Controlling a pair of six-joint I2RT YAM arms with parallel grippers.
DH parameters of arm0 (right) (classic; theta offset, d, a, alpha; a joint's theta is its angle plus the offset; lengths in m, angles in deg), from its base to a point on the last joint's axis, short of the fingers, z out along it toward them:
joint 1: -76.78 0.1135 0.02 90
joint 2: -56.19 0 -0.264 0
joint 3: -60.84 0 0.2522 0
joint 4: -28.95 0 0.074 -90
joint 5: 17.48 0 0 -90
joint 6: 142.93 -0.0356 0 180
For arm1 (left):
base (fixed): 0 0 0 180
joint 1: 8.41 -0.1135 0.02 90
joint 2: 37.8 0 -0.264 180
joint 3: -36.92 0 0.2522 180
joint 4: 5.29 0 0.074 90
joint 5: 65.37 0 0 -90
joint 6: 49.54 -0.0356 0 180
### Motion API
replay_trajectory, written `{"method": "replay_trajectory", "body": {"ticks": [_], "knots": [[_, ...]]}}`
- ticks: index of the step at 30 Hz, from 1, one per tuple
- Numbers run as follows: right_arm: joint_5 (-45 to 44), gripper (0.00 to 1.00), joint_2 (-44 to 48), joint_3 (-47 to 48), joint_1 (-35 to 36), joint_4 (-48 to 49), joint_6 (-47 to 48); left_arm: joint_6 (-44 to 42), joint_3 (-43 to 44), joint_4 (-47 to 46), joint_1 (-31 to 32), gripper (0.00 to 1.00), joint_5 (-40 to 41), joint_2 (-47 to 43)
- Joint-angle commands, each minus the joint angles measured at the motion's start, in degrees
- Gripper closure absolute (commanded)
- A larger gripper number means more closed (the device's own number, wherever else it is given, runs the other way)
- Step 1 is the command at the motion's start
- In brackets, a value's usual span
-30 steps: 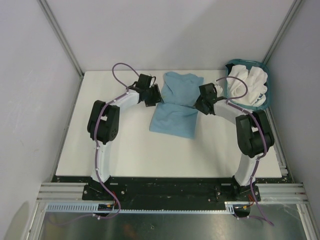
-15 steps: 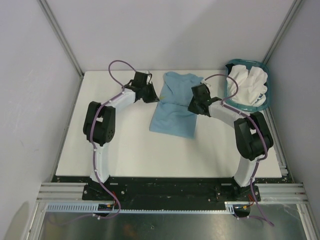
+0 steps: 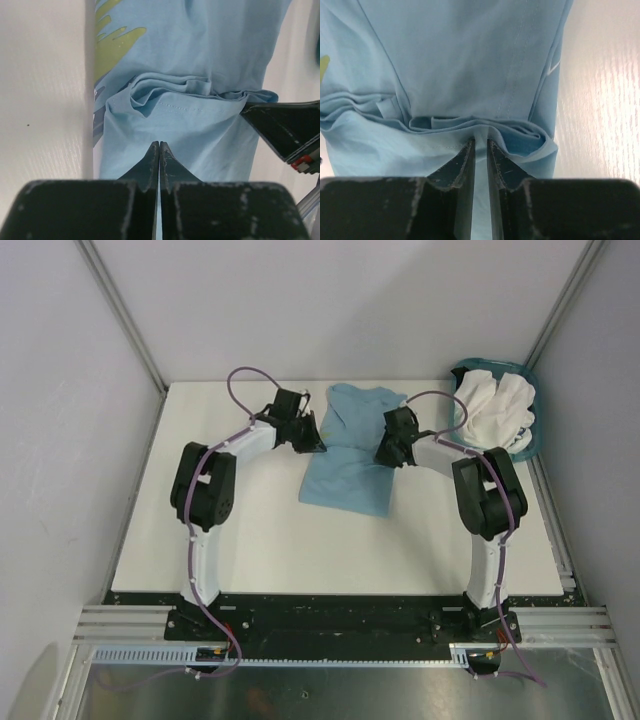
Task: Fold and stack the t-shirts
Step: Fold the folded rectangular tshirt in 1/3 of the way
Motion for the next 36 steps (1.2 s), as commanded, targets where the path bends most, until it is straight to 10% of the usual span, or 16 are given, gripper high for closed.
{"method": "replay_trajectory", "body": {"ticks": [1,36], "knots": [[0.8,0.79,-1.5,4.0,-1.5,1.6,1.0,-0.6,3.2,-1.2,0.3,0.99,-1.8,2.7],[-1.2,0.73,4.3,4.5,-4.3,-3.1,6.2,-0.2,14.2,-1.1,-2.6,0.96,7.1,12.5]]}}
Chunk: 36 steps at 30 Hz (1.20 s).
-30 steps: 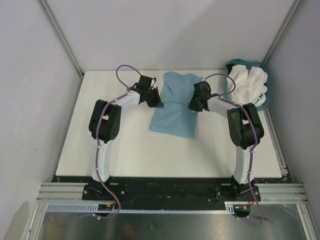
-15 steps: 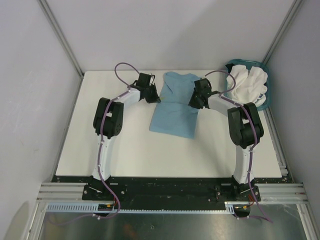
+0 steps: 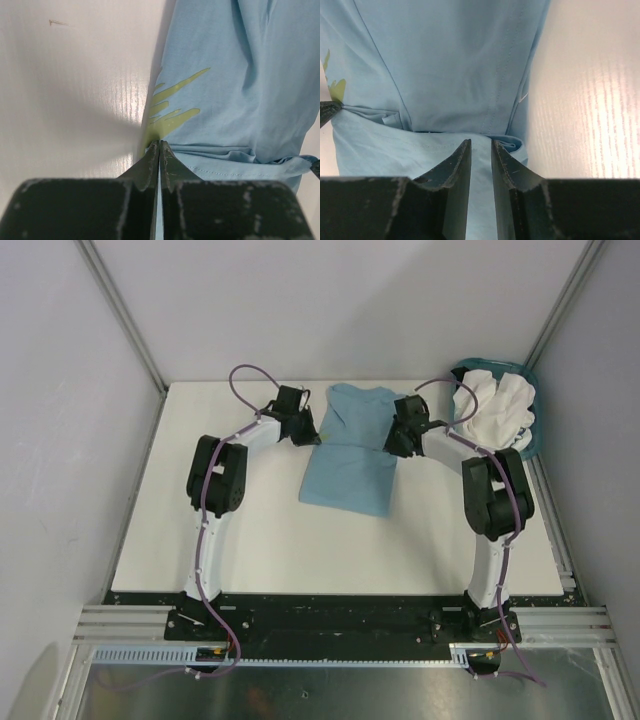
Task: Fold and stack the t-shirts
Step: Fold the folded rectangular tshirt in 1/3 of the way
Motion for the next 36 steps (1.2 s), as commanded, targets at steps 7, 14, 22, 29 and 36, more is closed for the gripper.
{"method": "replay_trajectory", "body": {"ticks": [7,14,22,29,36], "knots": [[-0.8,0.74,4.8,-1.9,-0.3,-0.6,2.2,-0.4,2.6,-0.8,-0.3,0.95,0.4,-0.2],[1.6,0.75,2.2,-3.5,-1.5,1.4,1.8,-0.4,2.6,-0.8,-0.3,0.95,-0.2,-0.1],[5.9,0.72,-0.7,-3.2,-3.5,3.9,1.4,-0.5,2.3,-0.8,-0.4,0.86,-1.4,-0.7],[6.4,0.71,0.8,-1.0,-4.3,2.6,2.0,-1.2,2.2,-0.9,-0.5,0.66,-3.0,-2.7],[5.9,0.70,4.3,0.1,-4.7,0.8,2.8,-1.9,1.5,-0.8,-0.6,0.42,-4.1,-6.1]]}}
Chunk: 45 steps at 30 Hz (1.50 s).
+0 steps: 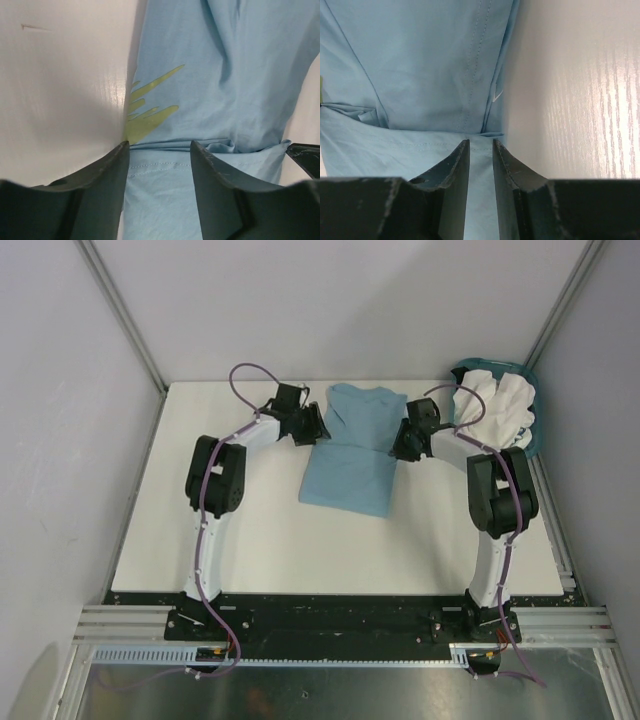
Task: Fold and stack the t-shirts
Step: Fold the folded rectangular tshirt in 1/3 of the way, then grab one side of the 2/3 rectangular tshirt with both arms
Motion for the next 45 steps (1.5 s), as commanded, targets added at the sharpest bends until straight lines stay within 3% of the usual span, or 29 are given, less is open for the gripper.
{"method": "replay_trajectory", "body": {"ticks": [1,7,19,30,45], "knots": [[0.0,0.70,5.0,2.7,-0.5,-1.0,1.3,-1.9,0.8,-0.3,-0.5,0.40,-0.7,-6.3],[-0.3,0.70,7.1,2.6,-0.4,-3.8,1.9,-4.1,-3.9,-0.3,-0.5,0.30,-0.3,-10.4],[2.0,0.72,14.8,-8.8,-2.5,-2.4,1.0,-2.3,-21.4,-4.1,-4.3,0.30,1.7,-23.7],[-4.6,0.71,21.2,-22.1,12.0,3.1,-5.4,-0.1,-35.9,-9.4,-2.4,0.37,0.7,-30.6],[-8.9,0.71,24.6,-27.7,15.4,-0.8,-6.7,3.3,-46.6,-15.1,1.8,0.40,2.4,-34.3]]}}
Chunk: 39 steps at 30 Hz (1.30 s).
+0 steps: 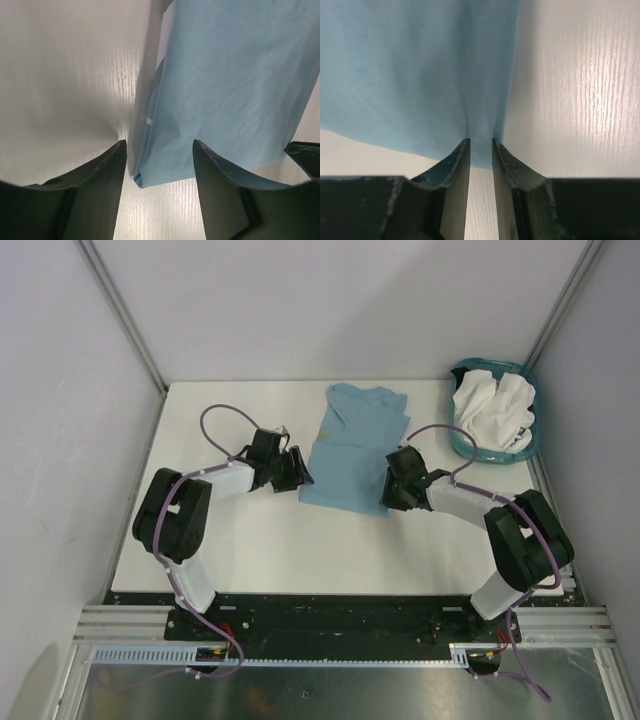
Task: Fold and stack the t-shirts
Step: Grab one side of the 2/3 rectangular tshirt with both arms
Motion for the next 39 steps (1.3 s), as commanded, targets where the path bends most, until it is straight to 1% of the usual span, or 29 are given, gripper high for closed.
{"method": "replay_trajectory", "body": {"ticks": [1,9,22,24,25,28,29,32,39], "knots": [[-2.5,0.71,2.3,-1.0,0.8,-0.8,-1.0,1.0,-1.5,-3.3,0.3,0.40,0.9,-4.2],[-2.3,0.70,3.0,-3.6,1.3,-0.3,-1.7,1.4,-3.7,-4.1,0.6,0.40,1.1,-4.9],[-0.6,0.69,0.7,-5.3,2.9,2.9,-3.6,2.2,-7.2,-4.4,0.9,0.41,1.5,-6.8],[-0.7,0.73,0.4,-5.5,3.2,2.9,-3.6,2.3,-7.8,-4.4,0.9,0.42,1.8,-7.0],[-0.7,0.77,0.2,-5.6,3.1,2.9,-3.6,2.3,-8.0,-4.4,0.9,0.42,1.7,-7.1],[-1.1,0.94,0.3,-5.7,2.5,2.1,-3.2,2.5,-8.2,-4.4,1.1,0.45,1.7,-6.9],[-1.4,0.97,0.5,-5.7,2.2,1.6,-3.0,2.5,-8.3,-4.4,1.2,0.46,1.6,-6.8],[-1.5,1.00,1.9,-6.2,0.7,0.5,-1.9,2.6,-8.6,-4.4,1.5,0.49,1.5,-6.6],[-0.7,1.00,3.5,-6.5,-1.0,-0.1,-0.5,3.6,-10.5,-4.3,2.2,0.56,2.0,-7.9]]}}
